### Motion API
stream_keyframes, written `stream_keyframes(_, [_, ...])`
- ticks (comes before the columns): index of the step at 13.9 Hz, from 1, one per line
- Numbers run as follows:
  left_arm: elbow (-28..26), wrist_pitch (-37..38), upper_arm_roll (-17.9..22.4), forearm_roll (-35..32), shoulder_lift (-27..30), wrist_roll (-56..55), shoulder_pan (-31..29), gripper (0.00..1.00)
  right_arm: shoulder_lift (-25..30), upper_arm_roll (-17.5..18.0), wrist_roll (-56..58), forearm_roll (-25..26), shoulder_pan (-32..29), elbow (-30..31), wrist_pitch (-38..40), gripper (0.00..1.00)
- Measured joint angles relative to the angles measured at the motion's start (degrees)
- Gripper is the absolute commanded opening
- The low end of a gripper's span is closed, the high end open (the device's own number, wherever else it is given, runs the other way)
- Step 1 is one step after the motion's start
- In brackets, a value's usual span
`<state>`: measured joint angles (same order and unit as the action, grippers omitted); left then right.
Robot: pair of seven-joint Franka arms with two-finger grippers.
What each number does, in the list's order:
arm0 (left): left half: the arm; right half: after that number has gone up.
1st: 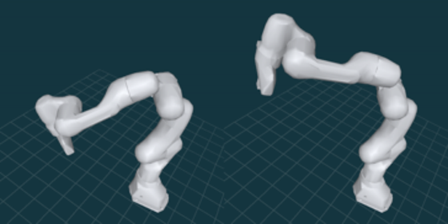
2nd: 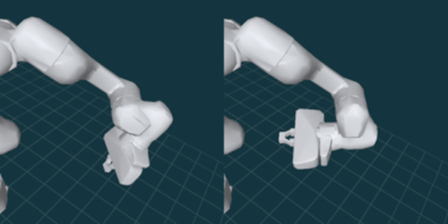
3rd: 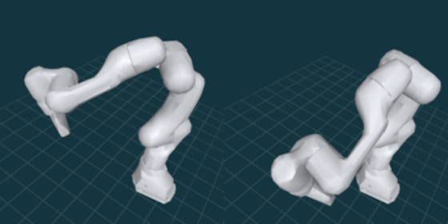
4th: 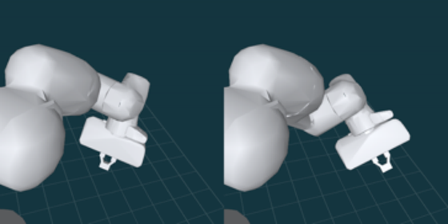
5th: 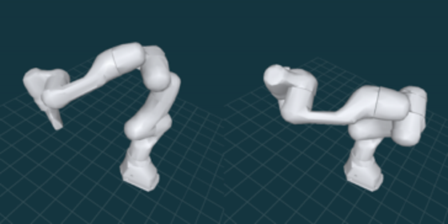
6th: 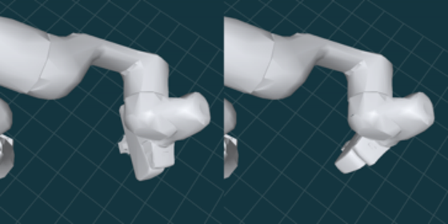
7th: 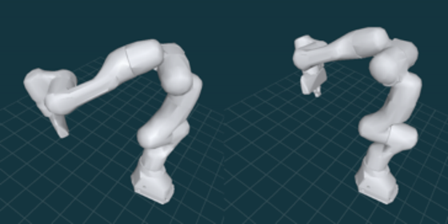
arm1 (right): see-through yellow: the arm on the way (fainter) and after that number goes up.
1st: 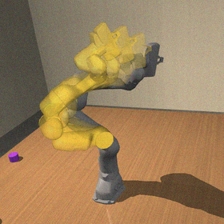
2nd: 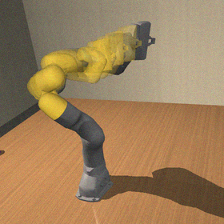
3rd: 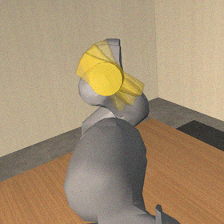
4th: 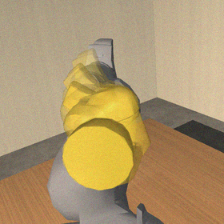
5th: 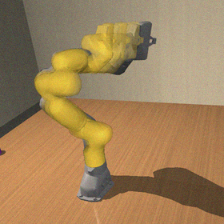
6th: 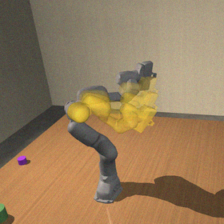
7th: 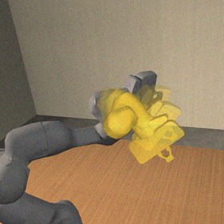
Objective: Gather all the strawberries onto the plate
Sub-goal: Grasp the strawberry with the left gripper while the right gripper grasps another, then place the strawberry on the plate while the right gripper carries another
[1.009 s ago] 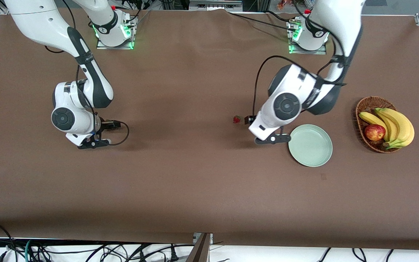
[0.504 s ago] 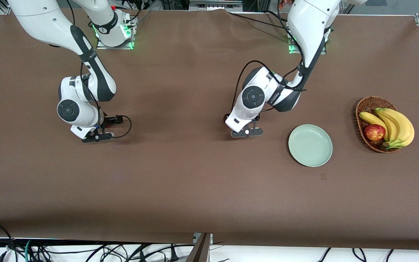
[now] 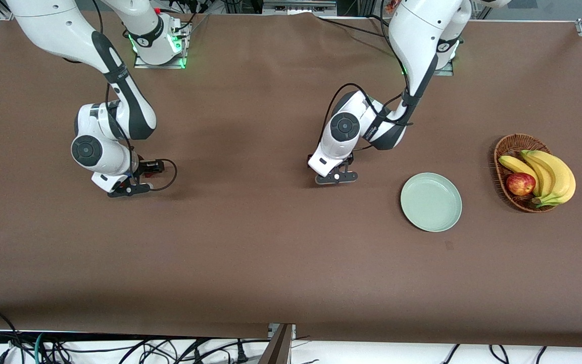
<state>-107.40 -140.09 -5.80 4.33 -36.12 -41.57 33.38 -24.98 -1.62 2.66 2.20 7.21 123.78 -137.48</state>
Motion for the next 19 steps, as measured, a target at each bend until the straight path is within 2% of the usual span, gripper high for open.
stream_keyframes(2, [0.0,0.0,0.1,0.0,0.2,0.0,0.0,0.25,-0.1,0.0,0.0,0.0,-0.1,0.1,-0.5,0.26])
stream_keyframes(3, [0.0,0.1,0.2,0.0,0.3,0.0,0.0,0.22,-0.2,0.0,0.0,0.0,-0.2,0.2,-0.6,0.18])
stream_keyframes(4, [0.0,0.2,0.2,0.0,0.4,0.0,0.0,0.17,-0.2,0.0,0.0,0.0,-0.2,0.2,-0.6,0.14])
stream_keyframes(5, [0.0,0.7,0.2,0.0,0.5,0.0,0.0,0.17,-0.1,0.0,0.0,0.0,-0.2,0.2,-0.6,0.11])
stream_keyframes(9, [1.1,6.8,1.2,0.0,2.4,0.3,-0.6,0.18,-0.3,0.2,0.0,0.0,-0.2,-0.5,-1.5,0.08])
stream_keyframes(11, [2.5,10.7,1.8,0.0,4.5,4.4,-3.4,0.19,-1.3,1.2,-0.8,0.0,-0.2,-3.0,-1.8,0.08])
stream_keyframes(15, [8.6,24.3,2.2,0.0,7.6,19.9,-13.8,0.19,-7.3,6.1,-14.5,-0.1,3.1,-13.5,-1.9,0.08])
stream_keyframes(19, [10.1,28.0,2.4,-0.7,7.3,34.7,-22.5,0.2,-15.2,8.5,-34.9,-0.1,13.7,-26.2,-2.0,0.09])
